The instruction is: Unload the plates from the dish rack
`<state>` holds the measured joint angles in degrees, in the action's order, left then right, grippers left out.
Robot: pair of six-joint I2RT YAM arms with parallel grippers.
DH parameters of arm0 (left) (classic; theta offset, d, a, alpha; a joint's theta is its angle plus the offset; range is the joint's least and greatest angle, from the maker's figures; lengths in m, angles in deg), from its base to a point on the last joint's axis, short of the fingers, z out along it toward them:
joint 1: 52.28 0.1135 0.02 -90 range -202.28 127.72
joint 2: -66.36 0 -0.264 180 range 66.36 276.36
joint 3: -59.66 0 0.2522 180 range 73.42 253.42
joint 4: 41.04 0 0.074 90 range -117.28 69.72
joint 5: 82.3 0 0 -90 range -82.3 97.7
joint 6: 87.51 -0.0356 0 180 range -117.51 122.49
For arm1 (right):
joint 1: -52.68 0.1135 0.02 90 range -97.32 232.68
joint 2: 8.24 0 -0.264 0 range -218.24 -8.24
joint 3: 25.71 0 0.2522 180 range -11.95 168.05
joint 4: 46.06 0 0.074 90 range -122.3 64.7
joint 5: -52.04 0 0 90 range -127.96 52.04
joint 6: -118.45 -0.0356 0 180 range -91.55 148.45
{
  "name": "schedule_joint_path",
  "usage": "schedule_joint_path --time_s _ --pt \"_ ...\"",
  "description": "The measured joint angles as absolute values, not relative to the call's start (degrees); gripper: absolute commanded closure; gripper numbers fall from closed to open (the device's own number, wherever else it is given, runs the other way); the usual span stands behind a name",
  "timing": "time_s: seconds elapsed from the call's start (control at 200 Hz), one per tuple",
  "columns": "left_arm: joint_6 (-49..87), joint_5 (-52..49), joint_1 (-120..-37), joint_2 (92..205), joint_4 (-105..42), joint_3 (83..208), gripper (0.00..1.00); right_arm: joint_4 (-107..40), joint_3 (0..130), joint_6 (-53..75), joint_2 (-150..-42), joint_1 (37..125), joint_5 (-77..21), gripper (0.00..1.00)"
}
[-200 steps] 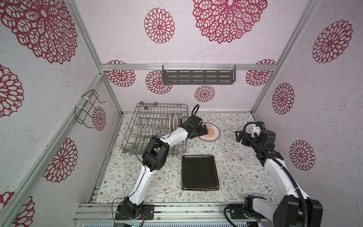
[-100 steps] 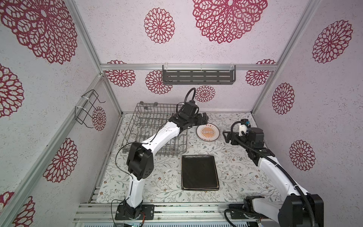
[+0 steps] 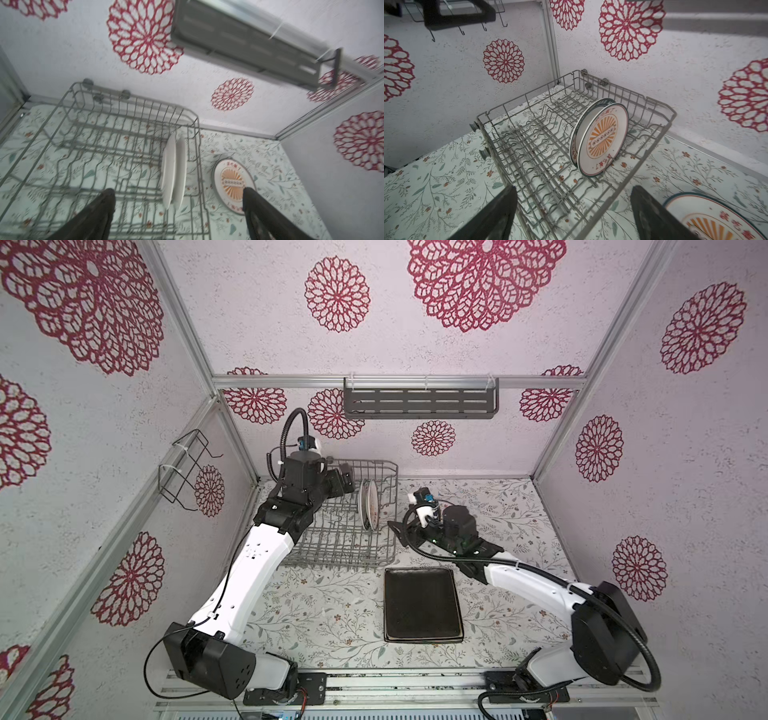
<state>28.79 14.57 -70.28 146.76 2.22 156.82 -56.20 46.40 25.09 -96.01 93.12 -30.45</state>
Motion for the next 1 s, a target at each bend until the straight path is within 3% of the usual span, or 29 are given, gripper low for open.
schedule_joint_path --time_s 0.455,0.73,1.001 --pt "21.2 11.4 -56.1 129.9 12.0 147.9 0.03 -65.9 58.8 25.8 -118.5 96.4 -38.9 0.31" --pt "16.0 8.4 -55.6 122.8 10.5 139.8 0.03 -65.5 64.9 27.1 -124.9 96.7 -42.7 0.45" --pt "11.9 7.2 -55.6 112.3 3.7 131.7 0.03 -64.9 68.4 27.6 -127.5 96.7 -44.9 0.51"
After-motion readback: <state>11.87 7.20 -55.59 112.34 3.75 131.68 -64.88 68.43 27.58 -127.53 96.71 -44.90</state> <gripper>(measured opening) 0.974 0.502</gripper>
